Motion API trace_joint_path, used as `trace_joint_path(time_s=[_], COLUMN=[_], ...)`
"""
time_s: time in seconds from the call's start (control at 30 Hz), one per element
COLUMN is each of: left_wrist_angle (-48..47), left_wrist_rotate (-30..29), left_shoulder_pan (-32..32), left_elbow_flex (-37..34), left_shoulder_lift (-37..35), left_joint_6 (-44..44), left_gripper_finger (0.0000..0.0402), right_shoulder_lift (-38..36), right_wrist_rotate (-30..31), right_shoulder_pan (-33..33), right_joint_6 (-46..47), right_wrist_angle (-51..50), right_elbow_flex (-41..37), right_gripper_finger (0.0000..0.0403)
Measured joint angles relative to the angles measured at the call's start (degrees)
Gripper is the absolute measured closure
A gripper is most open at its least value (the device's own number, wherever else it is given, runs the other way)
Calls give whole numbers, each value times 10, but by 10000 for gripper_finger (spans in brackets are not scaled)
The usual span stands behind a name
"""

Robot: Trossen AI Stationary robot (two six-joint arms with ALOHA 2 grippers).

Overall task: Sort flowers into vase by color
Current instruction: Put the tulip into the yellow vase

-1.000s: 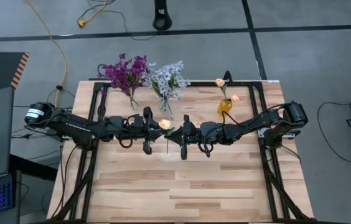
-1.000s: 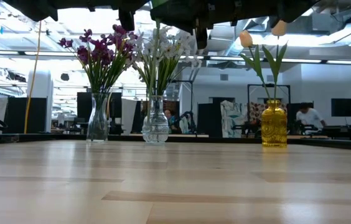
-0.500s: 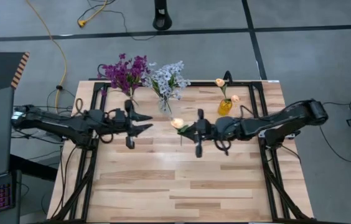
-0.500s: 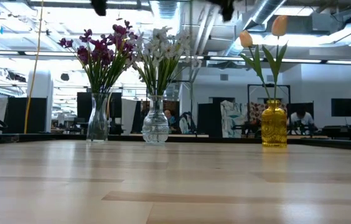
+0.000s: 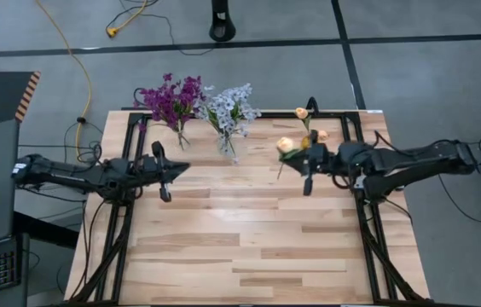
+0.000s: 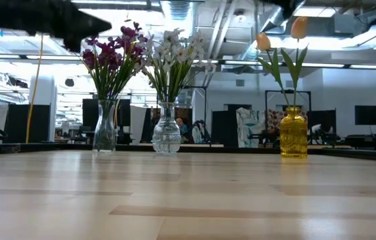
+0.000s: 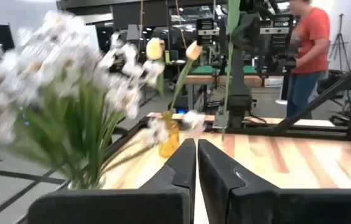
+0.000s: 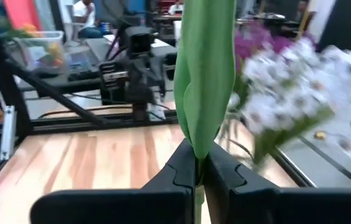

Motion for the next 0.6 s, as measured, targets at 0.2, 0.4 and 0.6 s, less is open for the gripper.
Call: trace_joint_path(time_s=[0.2, 0.4, 0.6], left_wrist_angle=[4, 2, -83], left_wrist_rotate=[15, 45, 81], left_shoulder_pan=[29, 60, 85], left_elbow_flex=[-89, -147, -148], left_shoulder_lift=[-97, -183, -241], left_joint_6=[-14, -14, -15], left_gripper_finger=[400, 401, 401], right_shoulder_lift=[-100, -190, -242], right_wrist_rotate=[1, 38, 106], right_shoulder_pan=[-29, -38, -38], right_joint_6=[23, -13, -70], right_wrist_angle=[29, 16, -2], right_elbow_flex=[-94, -123, -134], right_gripper_finger=[363, 363, 363])
